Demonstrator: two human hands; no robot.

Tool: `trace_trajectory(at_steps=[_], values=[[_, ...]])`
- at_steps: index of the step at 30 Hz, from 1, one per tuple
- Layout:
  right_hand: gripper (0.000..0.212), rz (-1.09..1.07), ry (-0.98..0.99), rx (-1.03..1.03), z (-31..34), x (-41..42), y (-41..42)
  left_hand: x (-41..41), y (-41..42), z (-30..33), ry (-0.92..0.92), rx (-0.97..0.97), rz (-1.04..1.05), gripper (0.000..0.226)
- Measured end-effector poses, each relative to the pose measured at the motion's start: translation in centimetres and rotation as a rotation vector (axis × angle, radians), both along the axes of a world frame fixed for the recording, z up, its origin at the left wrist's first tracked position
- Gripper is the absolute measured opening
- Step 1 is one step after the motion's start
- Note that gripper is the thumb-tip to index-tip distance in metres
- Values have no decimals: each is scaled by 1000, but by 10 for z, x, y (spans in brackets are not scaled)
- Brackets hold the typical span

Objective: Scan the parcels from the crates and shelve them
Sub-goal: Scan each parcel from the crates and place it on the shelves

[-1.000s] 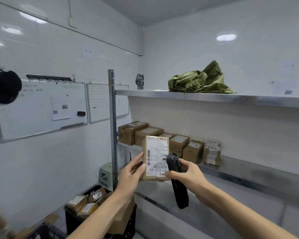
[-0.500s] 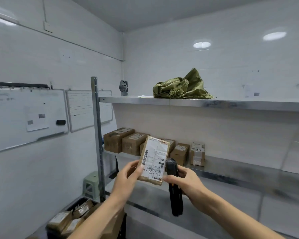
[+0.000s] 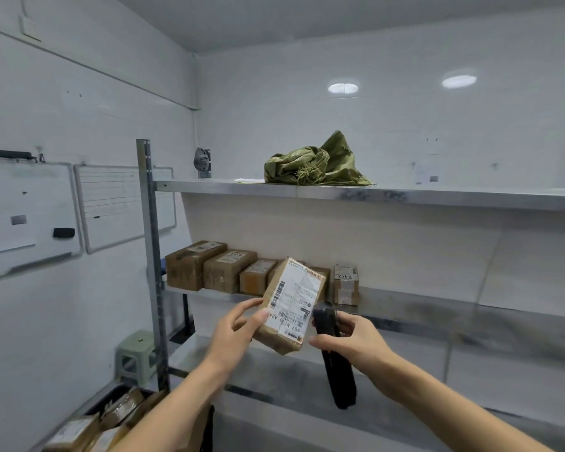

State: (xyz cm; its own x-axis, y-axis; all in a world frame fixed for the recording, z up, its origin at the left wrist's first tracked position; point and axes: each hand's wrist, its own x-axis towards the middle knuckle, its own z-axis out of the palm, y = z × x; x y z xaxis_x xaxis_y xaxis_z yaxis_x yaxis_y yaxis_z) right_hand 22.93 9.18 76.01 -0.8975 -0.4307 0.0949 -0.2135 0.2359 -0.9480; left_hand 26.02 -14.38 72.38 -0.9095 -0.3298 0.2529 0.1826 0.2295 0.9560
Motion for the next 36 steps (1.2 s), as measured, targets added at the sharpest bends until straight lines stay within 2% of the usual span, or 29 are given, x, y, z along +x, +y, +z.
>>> trace_trajectory(at_steps=[3, 7, 12, 14, 19, 31, 36], values=[[35, -84, 144, 174, 6, 0, 12, -5, -5, -2, 1, -74, 2, 44], [52, -212, 415, 627, 17, 1, 25, -7, -4, -2, 14, -128, -20, 47], [54, -242, 531, 971, 32, 7, 35, -11, 1, -4, 3, -159, -47, 36], [51, -263, 562, 1057, 38, 11, 37, -13, 5, -5, 5, -173, -55, 49], [49, -322, 591, 1149, 42, 17, 41, -18, 13, -7, -1, -186, -95, 62], [48, -317, 595, 1212, 45, 21, 57, -27, 35, -10, 1, -199, -114, 47], [48, -325, 600, 1231, 44, 17, 66, -27, 45, -8, -6, -200, -106, 59]])
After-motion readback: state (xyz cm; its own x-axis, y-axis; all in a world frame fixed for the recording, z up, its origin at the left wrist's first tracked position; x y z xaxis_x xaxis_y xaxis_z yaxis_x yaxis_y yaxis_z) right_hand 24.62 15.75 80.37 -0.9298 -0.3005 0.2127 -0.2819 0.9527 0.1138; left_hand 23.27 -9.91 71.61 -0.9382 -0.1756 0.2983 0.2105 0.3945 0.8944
